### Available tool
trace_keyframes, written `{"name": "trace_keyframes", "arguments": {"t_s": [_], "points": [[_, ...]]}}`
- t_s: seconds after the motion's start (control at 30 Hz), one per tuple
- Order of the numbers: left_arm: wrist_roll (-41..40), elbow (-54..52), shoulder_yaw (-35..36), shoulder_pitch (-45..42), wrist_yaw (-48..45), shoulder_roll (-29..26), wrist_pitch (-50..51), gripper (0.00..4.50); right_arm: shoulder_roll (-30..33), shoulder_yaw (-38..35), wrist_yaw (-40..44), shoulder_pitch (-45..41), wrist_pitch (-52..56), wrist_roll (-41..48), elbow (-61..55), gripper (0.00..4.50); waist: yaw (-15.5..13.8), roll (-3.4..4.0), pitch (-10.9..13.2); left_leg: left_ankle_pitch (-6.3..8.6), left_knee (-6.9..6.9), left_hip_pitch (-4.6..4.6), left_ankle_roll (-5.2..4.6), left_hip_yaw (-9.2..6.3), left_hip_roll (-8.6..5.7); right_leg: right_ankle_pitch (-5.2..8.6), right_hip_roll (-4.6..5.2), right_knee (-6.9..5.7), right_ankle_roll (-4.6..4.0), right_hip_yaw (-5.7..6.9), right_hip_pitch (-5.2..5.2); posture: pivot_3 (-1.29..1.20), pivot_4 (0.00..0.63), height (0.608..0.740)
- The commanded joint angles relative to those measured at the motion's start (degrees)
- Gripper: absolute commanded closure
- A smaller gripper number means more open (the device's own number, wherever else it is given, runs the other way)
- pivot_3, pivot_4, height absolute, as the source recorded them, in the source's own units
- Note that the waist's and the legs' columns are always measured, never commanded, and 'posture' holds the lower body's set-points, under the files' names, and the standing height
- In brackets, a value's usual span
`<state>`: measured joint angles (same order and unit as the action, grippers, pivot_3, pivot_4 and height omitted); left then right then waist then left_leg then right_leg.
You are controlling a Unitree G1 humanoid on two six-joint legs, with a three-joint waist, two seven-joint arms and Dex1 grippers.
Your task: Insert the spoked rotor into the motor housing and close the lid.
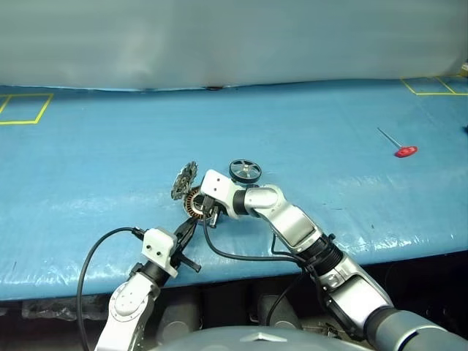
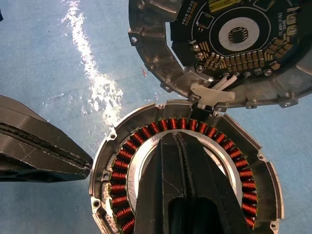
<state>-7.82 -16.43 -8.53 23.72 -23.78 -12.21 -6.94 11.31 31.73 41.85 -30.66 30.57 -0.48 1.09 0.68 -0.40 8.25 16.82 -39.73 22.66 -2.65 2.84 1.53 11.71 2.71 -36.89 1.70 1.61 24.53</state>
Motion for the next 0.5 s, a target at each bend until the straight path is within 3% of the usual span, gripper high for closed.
{"name": "trace_keyframes", "arguments": {"t_s": [0.03,0.5], "points": [[-0.1,0.69,-0.51,-0.28,-0.33,0.28,-2.05,4.5,0.47,-0.28,0.81,0.24,-0.21,-0.07,-3.08,4.48,-0.01,0.0,0.0,0.0,0.0,0.0,0.0,0.0,0.0,0.0,0.0,0.0,0.0,0.0,0.0,0.0,0.15,0.74],[-0.45,1.88,-1.62,-0.35,-1.32,-0.08,-2.42,4.5,1.49,-3.15,-0.4,3.88,1.76,1.3,-6.39,4.48,-0.04,0.0,0.0,0.0,0.0,0.0,0.0,0.0,0.0,0.01,0.07,0.0,-0.01,0.07,0.0,0.0,0.15,0.74]]}}
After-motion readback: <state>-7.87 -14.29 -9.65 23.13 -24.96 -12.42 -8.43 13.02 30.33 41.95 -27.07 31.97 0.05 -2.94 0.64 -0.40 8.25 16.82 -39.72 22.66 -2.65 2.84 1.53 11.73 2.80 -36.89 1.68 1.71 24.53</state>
